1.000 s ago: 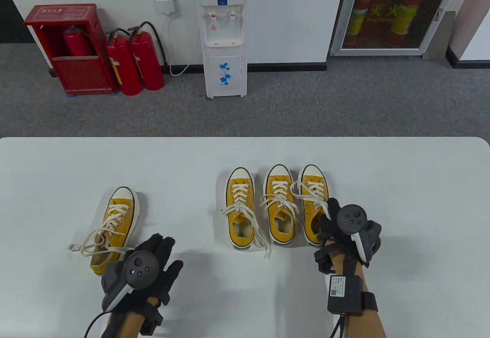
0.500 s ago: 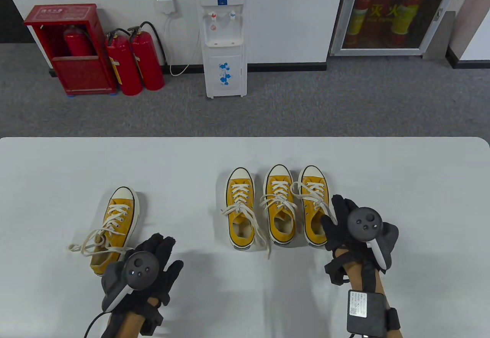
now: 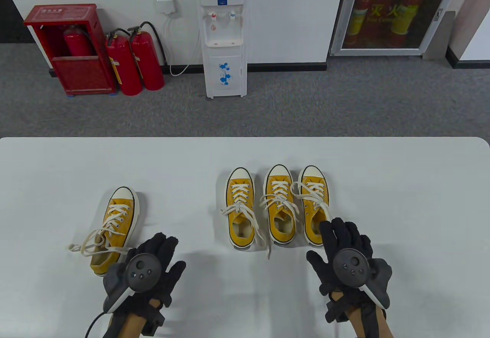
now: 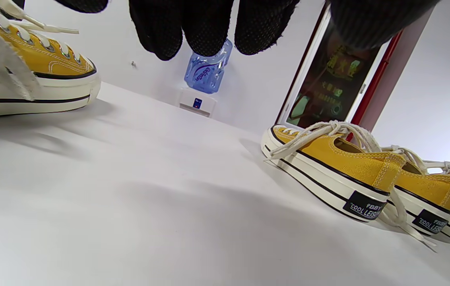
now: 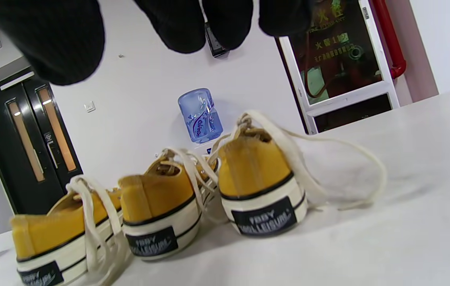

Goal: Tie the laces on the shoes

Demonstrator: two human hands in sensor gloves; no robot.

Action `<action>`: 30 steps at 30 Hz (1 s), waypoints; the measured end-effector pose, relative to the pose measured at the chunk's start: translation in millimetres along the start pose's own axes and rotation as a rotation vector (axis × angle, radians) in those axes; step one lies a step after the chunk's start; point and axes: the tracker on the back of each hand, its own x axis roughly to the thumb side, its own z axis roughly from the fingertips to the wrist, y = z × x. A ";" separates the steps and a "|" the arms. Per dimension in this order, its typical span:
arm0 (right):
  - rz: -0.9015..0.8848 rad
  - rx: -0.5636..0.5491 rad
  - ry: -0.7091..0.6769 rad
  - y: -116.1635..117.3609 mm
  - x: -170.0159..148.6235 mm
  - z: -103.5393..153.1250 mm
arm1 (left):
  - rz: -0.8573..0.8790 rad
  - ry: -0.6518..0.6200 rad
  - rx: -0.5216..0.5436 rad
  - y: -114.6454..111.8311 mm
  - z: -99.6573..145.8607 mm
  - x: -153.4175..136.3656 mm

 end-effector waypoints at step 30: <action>-0.077 0.004 -0.044 2.0 -8.2 13.3 | -0.077 0.235 0.207 39.5 8.5 -61.5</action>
